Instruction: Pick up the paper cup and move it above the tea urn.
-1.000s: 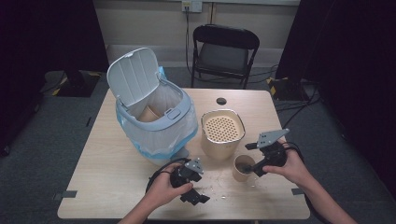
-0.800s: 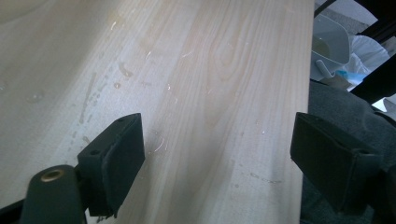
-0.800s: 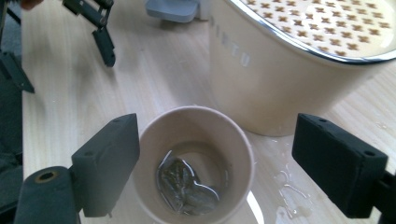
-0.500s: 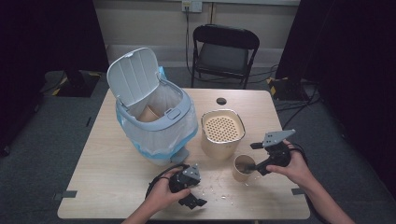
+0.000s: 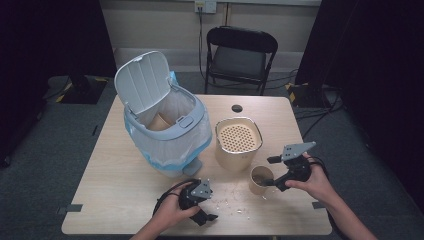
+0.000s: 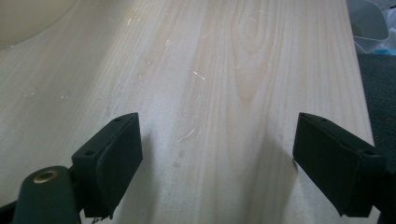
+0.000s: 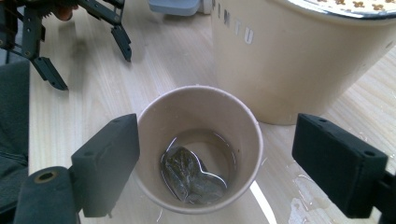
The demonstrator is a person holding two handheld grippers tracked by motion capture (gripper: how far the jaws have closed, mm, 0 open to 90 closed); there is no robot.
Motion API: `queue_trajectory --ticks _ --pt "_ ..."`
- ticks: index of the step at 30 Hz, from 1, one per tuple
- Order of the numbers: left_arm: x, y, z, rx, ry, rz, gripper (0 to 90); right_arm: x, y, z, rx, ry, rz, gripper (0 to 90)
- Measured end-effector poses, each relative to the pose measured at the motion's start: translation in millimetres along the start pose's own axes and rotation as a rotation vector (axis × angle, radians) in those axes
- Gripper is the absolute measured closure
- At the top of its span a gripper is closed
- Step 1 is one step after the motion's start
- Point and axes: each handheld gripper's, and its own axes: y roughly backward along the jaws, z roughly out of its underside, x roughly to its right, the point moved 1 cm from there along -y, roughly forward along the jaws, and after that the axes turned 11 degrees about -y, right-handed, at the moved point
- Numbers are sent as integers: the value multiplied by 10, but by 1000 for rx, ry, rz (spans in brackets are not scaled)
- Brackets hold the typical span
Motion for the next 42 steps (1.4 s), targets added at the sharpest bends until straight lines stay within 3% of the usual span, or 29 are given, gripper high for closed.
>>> queue_trajectory --ticks 4,5,8,15,33,42 --pt "-8 6 41 10 -38 -3 147 -18 -9 19 10 -3 -15 145" --pt "0 -3 46 31 -25 -13 146 -25 -8 25 10 -6 -22 144" --pt "-4 1 64 42 -38 -8 146 -38 -16 52 9 -4 -17 142" --pt "-4 1 64 41 -38 -7 146 -52 -37 135 24 -15 -22 142" --pt "2 -2 63 45 -31 -7 143 -20 -183 400 133 -52 -60 145" --pt "5 -4 62 46 -34 -3 136 -10 -278 525 150 -64 -62 145"
